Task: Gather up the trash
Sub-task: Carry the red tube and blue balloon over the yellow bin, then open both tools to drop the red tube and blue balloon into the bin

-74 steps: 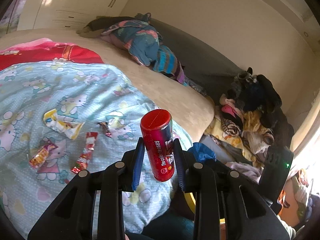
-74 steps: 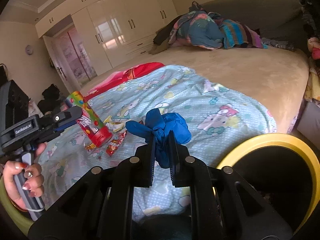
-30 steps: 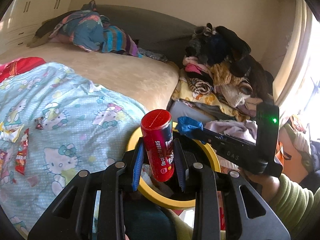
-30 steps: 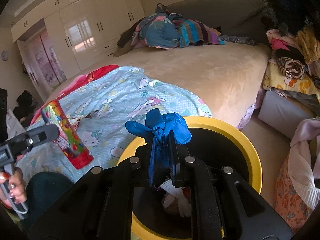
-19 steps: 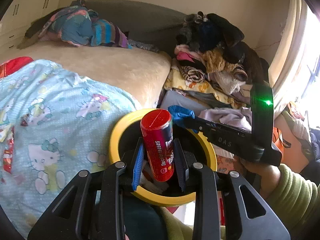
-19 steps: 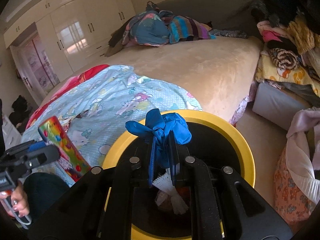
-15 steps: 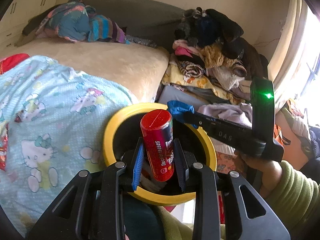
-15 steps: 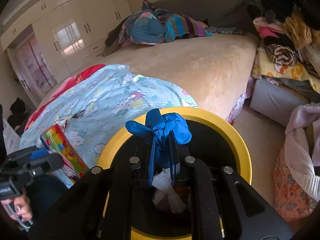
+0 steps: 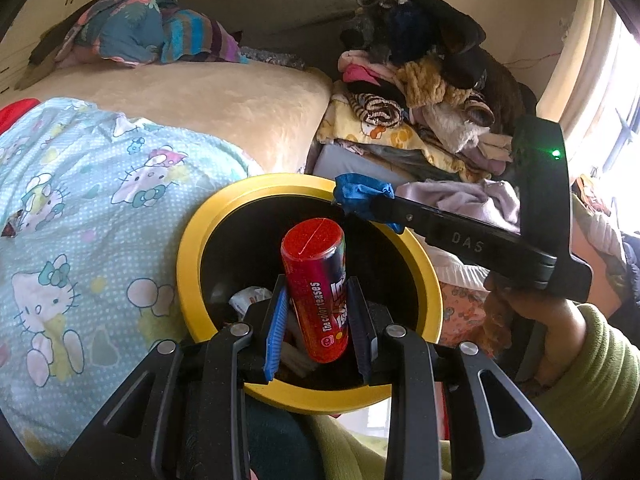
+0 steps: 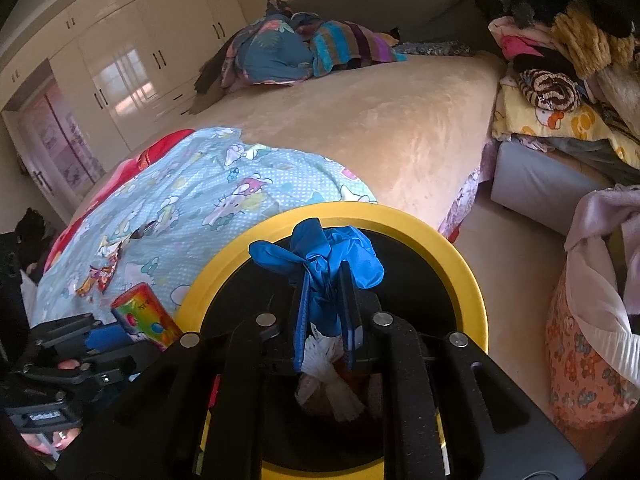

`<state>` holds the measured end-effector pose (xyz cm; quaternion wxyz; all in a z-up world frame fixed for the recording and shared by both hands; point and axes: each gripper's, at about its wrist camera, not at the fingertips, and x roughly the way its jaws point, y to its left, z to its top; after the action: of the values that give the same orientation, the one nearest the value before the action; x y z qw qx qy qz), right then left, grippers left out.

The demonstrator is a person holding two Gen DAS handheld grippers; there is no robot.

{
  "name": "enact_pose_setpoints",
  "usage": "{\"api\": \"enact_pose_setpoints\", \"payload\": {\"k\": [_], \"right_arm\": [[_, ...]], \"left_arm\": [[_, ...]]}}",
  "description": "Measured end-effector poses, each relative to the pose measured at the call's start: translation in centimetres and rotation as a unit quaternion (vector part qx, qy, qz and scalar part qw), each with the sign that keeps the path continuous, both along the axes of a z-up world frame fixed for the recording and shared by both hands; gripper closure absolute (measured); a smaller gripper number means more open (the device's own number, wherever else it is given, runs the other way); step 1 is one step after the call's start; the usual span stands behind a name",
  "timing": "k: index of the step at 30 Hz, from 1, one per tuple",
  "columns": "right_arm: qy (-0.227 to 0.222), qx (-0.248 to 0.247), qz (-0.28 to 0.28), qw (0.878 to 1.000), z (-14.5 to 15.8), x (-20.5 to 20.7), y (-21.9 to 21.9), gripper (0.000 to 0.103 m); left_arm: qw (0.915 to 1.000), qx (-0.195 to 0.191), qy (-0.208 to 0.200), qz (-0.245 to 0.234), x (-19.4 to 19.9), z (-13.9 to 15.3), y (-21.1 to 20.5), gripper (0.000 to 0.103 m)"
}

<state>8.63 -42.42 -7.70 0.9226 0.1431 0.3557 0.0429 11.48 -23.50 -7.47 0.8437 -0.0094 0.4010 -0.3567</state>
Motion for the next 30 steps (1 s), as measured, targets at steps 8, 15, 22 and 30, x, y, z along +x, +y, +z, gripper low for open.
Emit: {"api": "enact_pose_setpoints", "payload": {"k": [8,15,22,30], "right_arm": [[-0.011,0.0,-0.008,1.0,0.5,-0.3,-0.1,0.064],[-0.02,-0.014,-0.006,1.0,1.2,-0.5,0.9,0.056],[-0.03,-0.017,0.0,0.999,1.8,-0.7,2.2,0.049],[-0.054,-0.027,0.022,0.998,3.4,-1.2,4.8,0.036]], "left_arm": [[0.9996,0.012,-0.012,0.024,0.6,0.4,0.6,0.022],[0.9977,0.019,-0.037,0.053,0.4,1.9,2.5,0.007],[0.9928,0.025,-0.074,0.091,-0.2,3.9,5.0,0.007],[0.986,0.023,-0.106,0.127,-0.6,5.9,7.7,0.007]]}}
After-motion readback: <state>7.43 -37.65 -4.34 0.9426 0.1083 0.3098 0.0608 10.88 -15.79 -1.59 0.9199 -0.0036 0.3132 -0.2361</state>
